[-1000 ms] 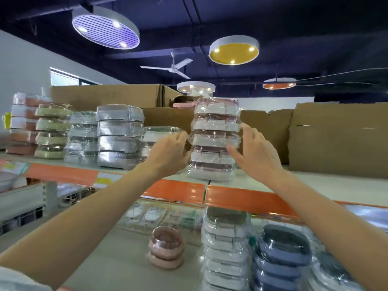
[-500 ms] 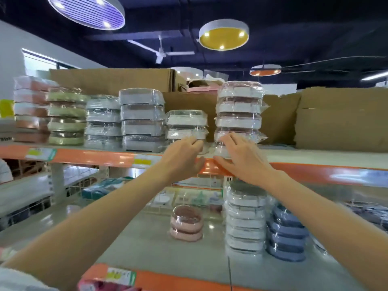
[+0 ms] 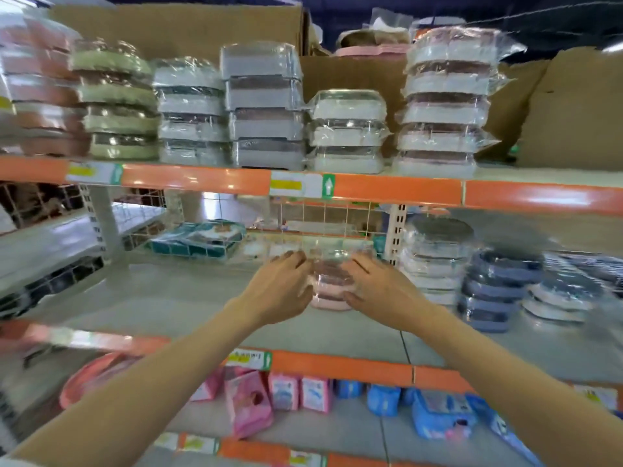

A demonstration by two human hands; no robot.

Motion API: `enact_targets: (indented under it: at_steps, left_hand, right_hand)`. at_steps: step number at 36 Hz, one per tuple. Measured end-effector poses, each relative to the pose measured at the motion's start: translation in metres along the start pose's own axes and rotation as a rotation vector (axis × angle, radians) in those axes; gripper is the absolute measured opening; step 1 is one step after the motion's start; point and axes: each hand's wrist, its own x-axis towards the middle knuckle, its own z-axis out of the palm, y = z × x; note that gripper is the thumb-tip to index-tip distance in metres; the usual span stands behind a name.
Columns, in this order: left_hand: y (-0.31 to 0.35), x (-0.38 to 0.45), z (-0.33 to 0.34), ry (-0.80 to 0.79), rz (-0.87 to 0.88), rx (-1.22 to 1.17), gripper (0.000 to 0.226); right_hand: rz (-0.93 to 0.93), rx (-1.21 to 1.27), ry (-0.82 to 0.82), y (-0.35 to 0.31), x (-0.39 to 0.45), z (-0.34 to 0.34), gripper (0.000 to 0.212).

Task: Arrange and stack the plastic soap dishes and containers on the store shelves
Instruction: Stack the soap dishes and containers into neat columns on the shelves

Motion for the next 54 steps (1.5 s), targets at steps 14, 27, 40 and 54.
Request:
enact_targets:
  at_steps: [14,27,40,54]
  left_hand:
    - [-0.034,0.020,0.111,-0.265,-0.160,-0.124,0.041]
    - [-0.077,0.060,0.149,-0.329,-0.178,-0.135,0.043]
    - [-0.082,0.086,0.173,-0.195,-0.227,-0.390,0.034]
    - [-0.054,0.134,0.213,-0.618,-0.327,-0.463,0.065]
  right_hand:
    - [0.381,0.089,-0.400,0.069,0.041,0.120,0.064]
    - [0.506,0.111,-0.585,0.132,0.099,0.177,0.105]
    - [0.572,0.267,-0.537,0.128,0.098,0.185,0.108]
    - [0.443,0.272,-0.534,0.097,0.007,0.155,0.109]
